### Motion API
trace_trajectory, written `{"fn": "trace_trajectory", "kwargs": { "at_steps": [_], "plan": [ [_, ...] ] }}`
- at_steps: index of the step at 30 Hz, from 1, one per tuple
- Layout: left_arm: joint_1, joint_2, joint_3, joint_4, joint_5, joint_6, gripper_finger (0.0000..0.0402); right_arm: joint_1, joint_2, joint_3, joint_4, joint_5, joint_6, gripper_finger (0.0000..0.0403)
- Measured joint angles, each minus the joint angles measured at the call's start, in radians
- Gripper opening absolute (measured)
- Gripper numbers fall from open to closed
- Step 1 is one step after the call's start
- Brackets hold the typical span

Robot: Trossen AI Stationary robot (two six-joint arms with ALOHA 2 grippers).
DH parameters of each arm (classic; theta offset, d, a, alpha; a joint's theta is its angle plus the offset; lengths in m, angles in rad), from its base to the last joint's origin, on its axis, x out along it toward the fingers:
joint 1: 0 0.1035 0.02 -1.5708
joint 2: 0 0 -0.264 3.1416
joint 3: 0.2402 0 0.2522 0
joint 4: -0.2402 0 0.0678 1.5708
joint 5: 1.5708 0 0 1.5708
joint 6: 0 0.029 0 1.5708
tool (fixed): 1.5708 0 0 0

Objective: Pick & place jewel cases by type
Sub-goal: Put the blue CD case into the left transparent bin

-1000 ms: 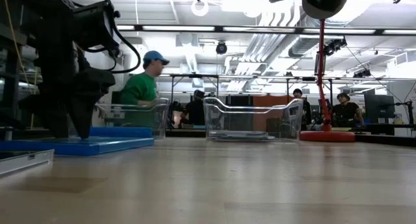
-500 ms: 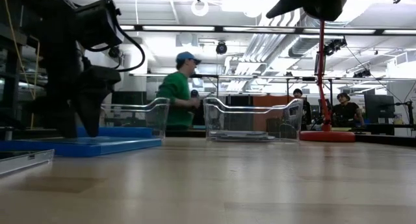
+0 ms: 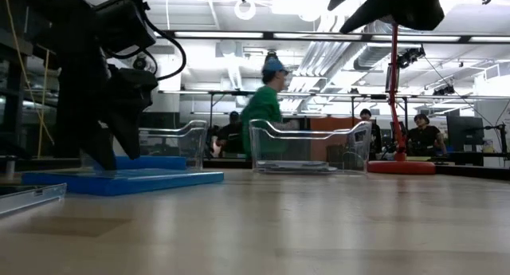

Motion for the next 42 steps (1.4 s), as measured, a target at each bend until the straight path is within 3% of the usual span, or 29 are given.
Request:
{"fn": "trace_trajectory", "kwargs": {
  "at_steps": [16,26,42],
  "plan": [
    [0.000,0.004,0.000,-0.019,0.084,0.153,0.0248,0.086,0.112,0.000,0.015,-0.011,0.214,0.0142],
    [-0.002,0.004,0.000,-0.060,0.167,0.183,0.0248,0.098,0.121,0.000,0.029,-0.022,0.238,0.0142],
    [-0.176,0.004,0.000,-0.036,0.163,0.063,0.0248,0.096,0.121,0.000,0.026,0.000,0.229,0.0142]
  ]
}}
